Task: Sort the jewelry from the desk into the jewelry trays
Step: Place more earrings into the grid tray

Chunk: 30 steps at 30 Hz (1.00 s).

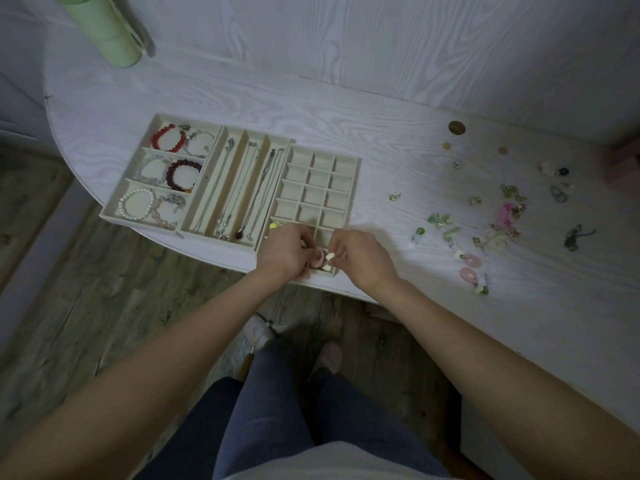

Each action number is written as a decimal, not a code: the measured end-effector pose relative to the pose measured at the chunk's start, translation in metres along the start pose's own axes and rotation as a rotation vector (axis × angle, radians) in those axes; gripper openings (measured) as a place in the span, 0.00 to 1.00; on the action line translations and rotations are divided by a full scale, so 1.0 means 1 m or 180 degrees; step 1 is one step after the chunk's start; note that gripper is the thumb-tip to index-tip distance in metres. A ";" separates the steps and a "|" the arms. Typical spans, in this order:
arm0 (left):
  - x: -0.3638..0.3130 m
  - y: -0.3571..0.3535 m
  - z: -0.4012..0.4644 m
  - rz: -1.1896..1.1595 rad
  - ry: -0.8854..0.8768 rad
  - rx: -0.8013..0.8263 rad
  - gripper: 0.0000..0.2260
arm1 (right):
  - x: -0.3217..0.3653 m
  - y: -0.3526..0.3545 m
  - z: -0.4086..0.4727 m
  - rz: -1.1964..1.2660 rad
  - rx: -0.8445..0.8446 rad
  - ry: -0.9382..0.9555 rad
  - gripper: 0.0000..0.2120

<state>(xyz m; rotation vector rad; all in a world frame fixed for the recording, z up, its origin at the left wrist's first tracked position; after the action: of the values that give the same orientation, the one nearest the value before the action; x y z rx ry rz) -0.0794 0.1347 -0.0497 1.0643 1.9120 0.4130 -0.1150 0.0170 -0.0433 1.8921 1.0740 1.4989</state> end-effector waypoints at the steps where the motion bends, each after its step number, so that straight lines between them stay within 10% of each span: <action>1: 0.000 0.000 -0.001 0.0124 0.0003 -0.0019 0.03 | 0.002 0.000 0.000 -0.0120 -0.0004 0.0026 0.02; 30: -0.015 0.001 -0.011 0.1285 -0.0804 -0.0105 0.09 | 0.004 0.001 0.007 -0.0465 0.0169 -0.0302 0.06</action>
<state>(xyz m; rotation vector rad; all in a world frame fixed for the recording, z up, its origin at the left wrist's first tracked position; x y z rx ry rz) -0.0842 0.1241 -0.0350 1.4136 1.4633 0.5054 -0.1075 0.0204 -0.0427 1.8570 1.1915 1.2991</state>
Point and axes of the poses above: each hand's wrist, its own z-axis towards the middle knuckle, its own y-axis out of the back of the hand, x = y × z, the point moved 9 cm from there along z, towards the middle knuckle, and after that the axes turned 7 degrees about y, right-handed, at the moved point
